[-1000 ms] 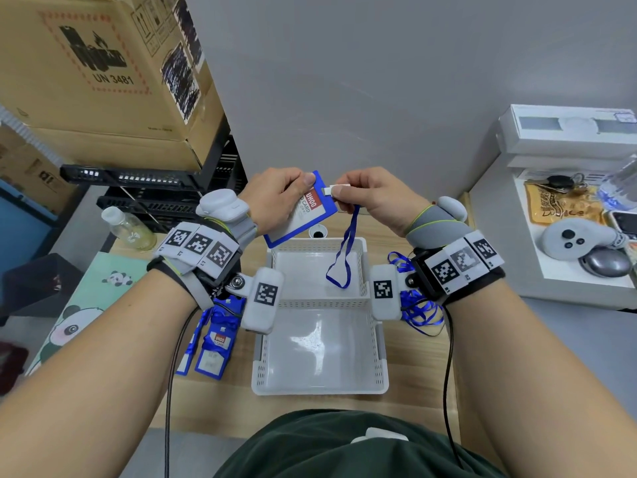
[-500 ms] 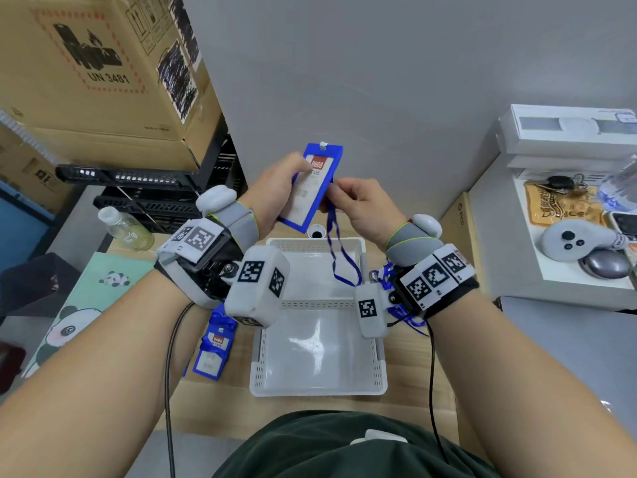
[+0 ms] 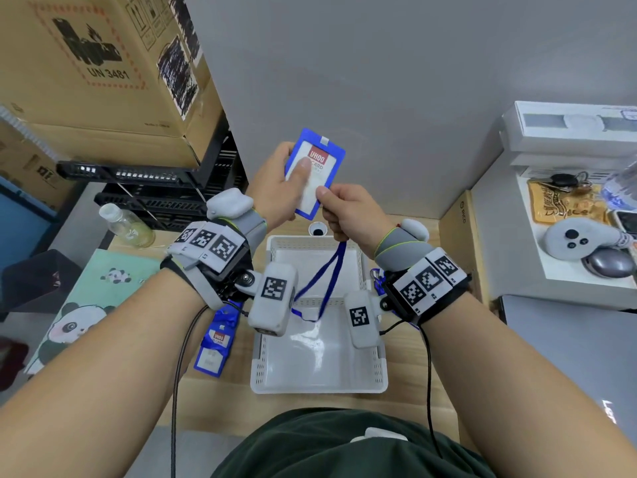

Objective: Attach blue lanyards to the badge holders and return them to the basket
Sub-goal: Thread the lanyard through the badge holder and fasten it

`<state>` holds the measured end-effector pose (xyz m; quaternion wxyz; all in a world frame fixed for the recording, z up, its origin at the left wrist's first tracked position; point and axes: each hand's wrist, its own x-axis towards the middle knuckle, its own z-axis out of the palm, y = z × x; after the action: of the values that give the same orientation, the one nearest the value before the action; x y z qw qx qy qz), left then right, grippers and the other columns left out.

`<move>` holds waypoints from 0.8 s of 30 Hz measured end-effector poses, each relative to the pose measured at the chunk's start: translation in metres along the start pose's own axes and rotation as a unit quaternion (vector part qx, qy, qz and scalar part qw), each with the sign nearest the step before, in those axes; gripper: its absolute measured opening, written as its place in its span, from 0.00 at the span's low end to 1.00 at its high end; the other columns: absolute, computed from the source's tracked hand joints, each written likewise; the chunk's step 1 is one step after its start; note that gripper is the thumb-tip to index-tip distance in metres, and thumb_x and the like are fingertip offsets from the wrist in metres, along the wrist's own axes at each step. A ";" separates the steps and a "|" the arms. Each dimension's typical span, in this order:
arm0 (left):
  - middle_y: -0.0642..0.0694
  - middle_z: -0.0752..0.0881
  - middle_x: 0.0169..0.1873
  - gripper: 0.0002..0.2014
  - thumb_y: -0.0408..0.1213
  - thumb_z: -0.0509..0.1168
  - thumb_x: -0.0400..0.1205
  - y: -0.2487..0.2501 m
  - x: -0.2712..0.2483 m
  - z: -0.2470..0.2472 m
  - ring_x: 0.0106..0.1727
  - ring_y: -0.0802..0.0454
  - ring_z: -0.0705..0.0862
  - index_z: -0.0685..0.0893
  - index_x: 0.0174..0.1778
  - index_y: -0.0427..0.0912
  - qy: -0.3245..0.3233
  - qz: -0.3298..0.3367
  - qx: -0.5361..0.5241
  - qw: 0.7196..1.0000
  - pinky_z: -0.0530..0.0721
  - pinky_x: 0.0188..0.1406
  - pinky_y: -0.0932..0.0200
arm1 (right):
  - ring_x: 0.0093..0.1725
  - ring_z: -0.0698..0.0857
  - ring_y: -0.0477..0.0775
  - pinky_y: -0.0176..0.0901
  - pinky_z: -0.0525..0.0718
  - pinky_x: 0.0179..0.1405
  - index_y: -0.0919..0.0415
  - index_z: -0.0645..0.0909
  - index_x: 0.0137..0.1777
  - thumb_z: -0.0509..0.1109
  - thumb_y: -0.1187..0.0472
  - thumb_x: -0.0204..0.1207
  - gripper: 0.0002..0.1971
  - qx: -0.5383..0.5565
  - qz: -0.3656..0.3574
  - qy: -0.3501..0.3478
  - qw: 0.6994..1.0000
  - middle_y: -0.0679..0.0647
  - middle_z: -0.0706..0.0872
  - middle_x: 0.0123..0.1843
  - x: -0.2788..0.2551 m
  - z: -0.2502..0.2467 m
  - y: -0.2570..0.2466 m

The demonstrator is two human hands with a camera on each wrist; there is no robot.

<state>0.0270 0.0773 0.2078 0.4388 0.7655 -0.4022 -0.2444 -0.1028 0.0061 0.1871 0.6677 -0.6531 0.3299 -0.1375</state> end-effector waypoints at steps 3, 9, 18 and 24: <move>0.49 0.84 0.52 0.16 0.43 0.60 0.86 0.003 -0.003 0.004 0.40 0.50 0.88 0.71 0.69 0.47 -0.049 -0.011 -0.031 0.998 0.88 0.27 0.54 | 0.24 0.62 0.48 0.40 0.63 0.23 0.63 0.73 0.44 0.57 0.56 0.88 0.13 -0.039 -0.001 0.052 0.998 0.51 0.67 0.27 0.004 0.000 0.004; 0.55 0.86 0.42 0.12 0.43 0.72 0.78 -0.006 0.006 0.002 0.37 0.58 0.84 0.82 0.55 0.46 0.081 0.008 0.028 0.996 0.78 0.32 0.68 | 0.20 0.65 0.47 0.37 0.65 0.19 0.62 0.84 0.42 0.56 0.51 0.88 0.22 -0.125 0.010 0.024 0.992 0.49 0.70 0.25 0.004 0.003 0.004; 0.58 0.82 0.40 0.15 0.43 0.77 0.72 -0.008 0.004 -0.007 0.42 0.54 0.79 0.82 0.51 0.51 0.012 0.105 0.198 0.975 0.72 0.40 0.64 | 0.17 0.62 0.46 0.35 0.63 0.19 0.58 0.77 0.37 0.58 0.55 0.87 0.17 -0.032 0.062 -0.057 0.996 0.44 0.65 0.18 -0.002 -0.004 -0.007; 0.54 0.82 0.32 0.15 0.38 0.79 0.68 -0.012 0.000 -0.013 0.37 0.52 0.79 0.89 0.49 0.53 -0.094 0.091 0.274 0.953 0.70 0.34 0.65 | 0.18 0.62 0.43 0.35 0.59 0.18 0.60 0.81 0.38 0.71 0.58 0.81 0.10 -0.074 0.001 -0.053 0.996 0.42 0.71 0.18 -0.005 -0.027 -0.019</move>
<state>0.0405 0.0870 0.2039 0.1926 0.7903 -0.5607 -0.1547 -0.1185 -0.0141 0.2085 0.6344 -0.7067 0.3035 -0.0771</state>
